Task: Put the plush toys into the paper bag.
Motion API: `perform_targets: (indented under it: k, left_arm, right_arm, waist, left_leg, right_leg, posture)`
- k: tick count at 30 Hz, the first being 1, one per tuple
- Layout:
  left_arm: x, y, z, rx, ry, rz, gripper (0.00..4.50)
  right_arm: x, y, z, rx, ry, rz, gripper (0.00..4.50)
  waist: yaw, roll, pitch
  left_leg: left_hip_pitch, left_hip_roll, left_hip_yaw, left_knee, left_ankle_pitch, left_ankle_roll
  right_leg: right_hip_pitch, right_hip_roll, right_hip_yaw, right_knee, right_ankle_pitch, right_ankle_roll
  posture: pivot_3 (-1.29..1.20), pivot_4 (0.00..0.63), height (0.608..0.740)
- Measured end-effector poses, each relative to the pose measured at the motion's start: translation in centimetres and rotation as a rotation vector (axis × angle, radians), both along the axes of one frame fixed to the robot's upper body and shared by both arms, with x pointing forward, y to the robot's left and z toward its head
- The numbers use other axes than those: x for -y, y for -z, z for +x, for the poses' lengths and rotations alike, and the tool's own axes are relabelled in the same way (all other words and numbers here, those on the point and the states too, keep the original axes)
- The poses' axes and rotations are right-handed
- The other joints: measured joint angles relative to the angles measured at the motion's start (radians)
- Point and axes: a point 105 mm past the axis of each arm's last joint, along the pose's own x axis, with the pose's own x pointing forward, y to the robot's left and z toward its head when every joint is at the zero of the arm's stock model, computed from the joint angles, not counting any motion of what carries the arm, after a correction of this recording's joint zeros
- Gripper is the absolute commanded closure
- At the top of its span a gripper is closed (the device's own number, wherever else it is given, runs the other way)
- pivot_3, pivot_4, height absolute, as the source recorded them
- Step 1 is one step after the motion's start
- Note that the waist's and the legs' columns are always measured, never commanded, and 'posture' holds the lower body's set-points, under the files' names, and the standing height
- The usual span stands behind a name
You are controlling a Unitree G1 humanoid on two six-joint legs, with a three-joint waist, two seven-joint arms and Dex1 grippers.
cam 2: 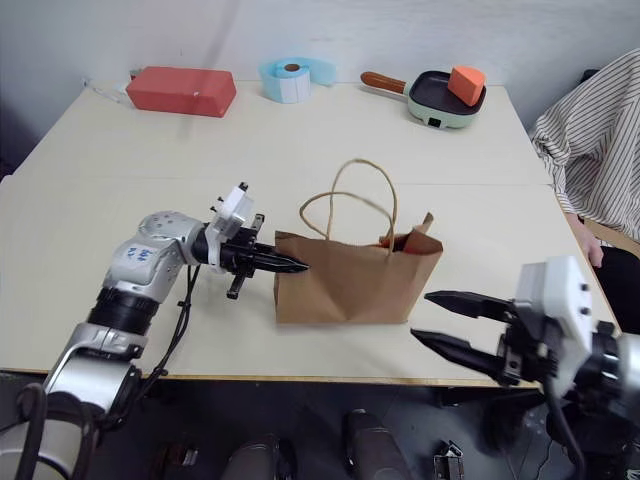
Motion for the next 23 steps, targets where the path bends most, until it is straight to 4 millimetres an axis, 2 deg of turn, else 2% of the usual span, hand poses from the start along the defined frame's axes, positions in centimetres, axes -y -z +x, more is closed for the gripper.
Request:
perform_targets:
  k: [2, 4, 8, 12, 15, 19, 21, 23]
  left_arm:
    - [0.3, 0.3, 0.8, 0.023, 0.002, 0.017, 4.5]
    - [0.0, 1.2, 1.4, 0.041, -0.018, 0.054, 4.5]
    - [-1.5, 2.2, 1.8, 0.042, -0.062, 0.127, 3.58]
    - [-6.1, 1.3, 1.2, 0.01, -0.172, 0.205, 2.32]
    - [-10.3, -0.3, -1.1, -0.069, -0.283, 0.228, 1.41]
    - [-14.6, -4.9, -6.2, -0.149, -0.405, 0.201, 0.22]
    - [-15.5, -7.4, -8.7, -0.141, -0.439, 0.186, 0.22]
    - [-16.0, -9.0, -10.4, -0.138, -0.461, 0.155, 0.22]
  right_arm:
    - [0.0, 0.3, -0.5, -0.012, 0.017, -0.018, 0.17]
    - [-0.3, 1.0, -1.0, -0.037, 0.027, -0.034, 0.04]
    - [-0.2, 1.2, -0.8, -0.026, 0.046, -0.034, 0.0]
    - [1.3, 0.5, 0.5, -0.019, 0.091, 0.027, 0.0]
    - [2.7, -0.1, 1.4, -0.026, 0.09, 0.02, 0.0]
    - [5.1, -1.7, 2.4, -0.047, 0.047, -0.034, 0.0]
    - [6.4, -3.2, 3.3, -0.037, 0.04, -0.043, 0.0]
    - [7.4, -4.7, 4.1, -0.036, 0.021, -0.036, 0.0]
  waist:
    - [0.0, 0.0, 0.0]
    - [-0.001, 0.0, 0.0]
    - [-0.002, -0.001, 0.0]
    - [-0.013, -0.002, 0.001]
    - [-0.023, -0.002, 0.001]
    - [-0.027, -0.003, 0.001]
    - [-0.026, -0.002, 0.001]
    - [-0.022, -0.001, 0.002]
  left_leg:
    - [0.0, 0.0, 0.0, 0.0, 0.0, 0.001]
    - [0.0, 0.0, 0.0, -0.001, 0.0, 0.001]
    - [0.0, 0.001, 0.0, -0.001, 0.0, 0.001]
    - [0.0, 0.002, 0.002, -0.001, 0.0, 0.001]
    - [0.0, 0.002, 0.001, -0.001, 0.0, 0.0]
    - [0.0, 0.002, 0.0, 0.0, -0.001, 0.001]
    - [0.001, 0.001, 0.0, 0.0, -0.001, 0.002]
    - [0.001, 0.001, 0.0, 0.001, -0.002, 0.003]
  right_leg:
    - [0.0, 0.0, 0.0, 0.0, 0.0, 0.0]
    - [0.0, 0.0, 0.0, -0.001, 0.0, 0.0]
    - [-0.001, 0.0, 0.0, -0.001, 0.0, 0.0]
    - [-0.002, 0.0, 0.001, 0.002, 0.0, 0.0]
    - [-0.003, 0.0, 0.001, 0.003, -0.001, -0.001]
    - [-0.002, -0.001, 0.0, 0.003, -0.001, -0.002]
    - [-0.001, -0.003, -0.001, 0.002, -0.001, -0.002]
    - [0.0, -0.003, -0.001, 0.002, -0.001, -0.002]
  posture:
    - [0.0, 0.15, 0.74]
    - [0.0, 0.15, 0.74]
    - [0.0, 0.15, 0.74]
    - [0.0, 0.15, 0.74]
    - [0.0, 0.15, 0.74]
    - [0.0, 0.15, 0.74]
    - [0.0, 0.15, 0.74]
    - [0.0, 0.15, 0.74]
